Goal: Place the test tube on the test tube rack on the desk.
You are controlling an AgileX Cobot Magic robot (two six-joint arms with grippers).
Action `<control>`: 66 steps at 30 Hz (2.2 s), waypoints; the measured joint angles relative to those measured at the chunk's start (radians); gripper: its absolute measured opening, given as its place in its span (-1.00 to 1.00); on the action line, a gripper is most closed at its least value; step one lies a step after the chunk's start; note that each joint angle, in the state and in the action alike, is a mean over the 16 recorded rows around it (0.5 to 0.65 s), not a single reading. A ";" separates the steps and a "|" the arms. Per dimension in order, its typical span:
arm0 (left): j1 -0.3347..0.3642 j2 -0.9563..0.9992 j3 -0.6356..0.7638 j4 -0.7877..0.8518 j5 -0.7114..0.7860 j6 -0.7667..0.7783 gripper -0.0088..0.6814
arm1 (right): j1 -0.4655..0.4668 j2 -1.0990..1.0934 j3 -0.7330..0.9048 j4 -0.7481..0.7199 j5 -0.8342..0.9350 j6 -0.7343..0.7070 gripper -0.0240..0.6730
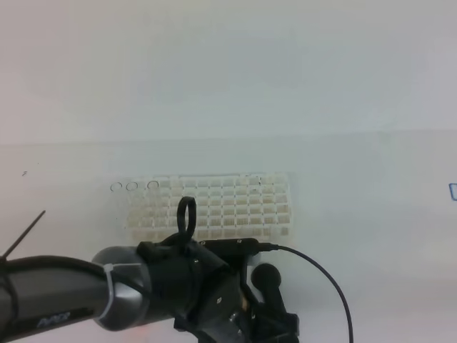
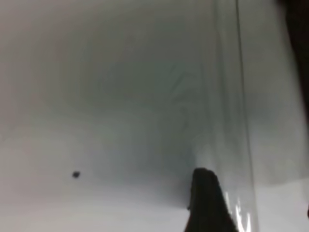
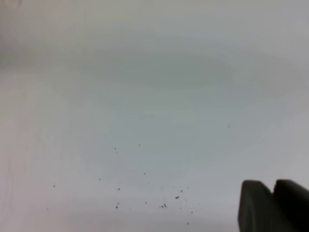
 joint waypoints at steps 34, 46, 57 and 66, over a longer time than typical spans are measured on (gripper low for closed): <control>0.000 0.035 -0.037 0.203 0.203 -0.113 -0.17 | 0.000 0.000 0.000 0.000 -0.002 0.001 -0.69; 0.000 0.025 -0.040 0.193 0.209 -0.123 -0.90 | 0.000 0.000 0.000 0.007 -0.002 0.000 -0.69; 0.000 -0.153 -0.059 0.184 0.291 -0.138 -0.98 | 0.000 0.000 0.000 0.022 -0.003 0.012 -0.74; 0.000 -0.529 -0.057 0.221 0.328 -0.116 -0.98 | 0.000 0.001 0.000 0.189 -0.072 -0.039 -0.77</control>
